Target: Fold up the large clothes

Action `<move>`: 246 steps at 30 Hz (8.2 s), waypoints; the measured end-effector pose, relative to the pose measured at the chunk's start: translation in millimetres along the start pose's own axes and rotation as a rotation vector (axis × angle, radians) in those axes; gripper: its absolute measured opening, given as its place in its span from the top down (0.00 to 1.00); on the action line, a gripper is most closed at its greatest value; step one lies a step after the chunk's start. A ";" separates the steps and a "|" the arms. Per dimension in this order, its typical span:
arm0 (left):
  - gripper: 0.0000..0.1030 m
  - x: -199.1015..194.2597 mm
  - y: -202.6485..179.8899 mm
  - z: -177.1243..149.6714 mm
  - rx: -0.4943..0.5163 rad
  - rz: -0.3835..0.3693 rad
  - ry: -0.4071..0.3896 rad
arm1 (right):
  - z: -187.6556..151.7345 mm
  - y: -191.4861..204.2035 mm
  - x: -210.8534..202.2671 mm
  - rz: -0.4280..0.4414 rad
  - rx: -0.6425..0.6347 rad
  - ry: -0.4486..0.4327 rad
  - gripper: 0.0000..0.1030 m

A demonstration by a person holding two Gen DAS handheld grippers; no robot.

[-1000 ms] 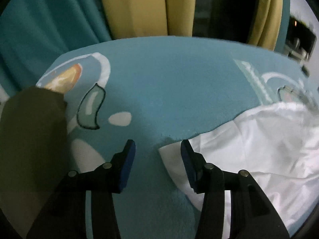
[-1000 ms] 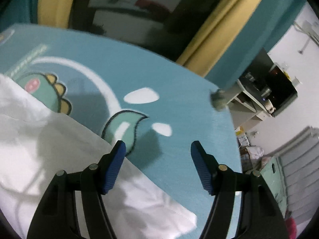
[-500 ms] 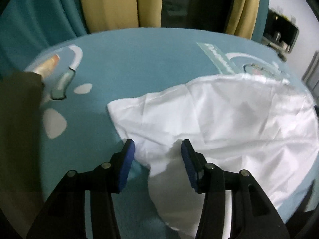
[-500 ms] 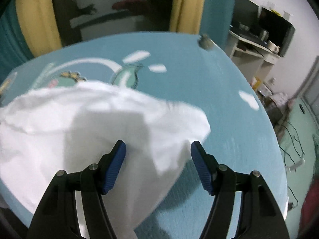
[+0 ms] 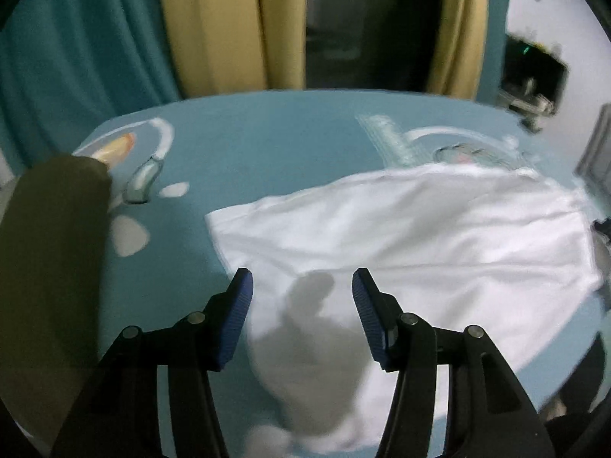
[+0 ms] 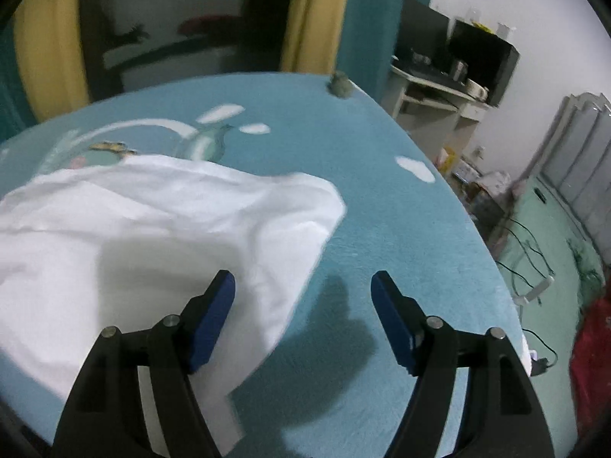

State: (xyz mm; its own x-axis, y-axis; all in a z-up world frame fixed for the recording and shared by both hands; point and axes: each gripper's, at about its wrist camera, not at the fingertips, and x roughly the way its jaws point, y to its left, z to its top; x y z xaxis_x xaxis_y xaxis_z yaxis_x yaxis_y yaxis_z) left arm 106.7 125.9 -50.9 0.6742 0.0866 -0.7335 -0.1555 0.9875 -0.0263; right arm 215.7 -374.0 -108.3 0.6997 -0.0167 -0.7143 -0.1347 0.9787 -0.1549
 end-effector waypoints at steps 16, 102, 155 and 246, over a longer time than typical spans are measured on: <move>0.44 11.4 -13.8 -42.9 -0.048 -0.014 0.039 | -32.8 11.4 0.5 -0.011 -0.015 0.049 0.22; 0.44 28.6 -104.0 25.0 -0.015 -0.192 -0.035 | 65.6 192.6 -27.4 0.527 0.061 -0.090 0.72; 0.44 -54.2 18.6 25.5 -0.103 -0.171 -0.117 | 21.9 293.9 -106.6 0.696 -0.505 -0.131 0.05; 0.27 53.3 81.6 -10.6 -0.269 -0.398 0.138 | 38.3 212.6 -27.6 0.435 -0.108 -0.026 0.04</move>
State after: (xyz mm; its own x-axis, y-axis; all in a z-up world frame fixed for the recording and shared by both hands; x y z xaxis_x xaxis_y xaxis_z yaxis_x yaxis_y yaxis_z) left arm 122.3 209.7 -99.3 0.6199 -0.3268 -0.7134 -0.0986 0.8695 -0.4839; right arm 194.6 -157.7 -95.4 0.5789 0.3986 -0.7114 -0.4922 0.8664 0.0850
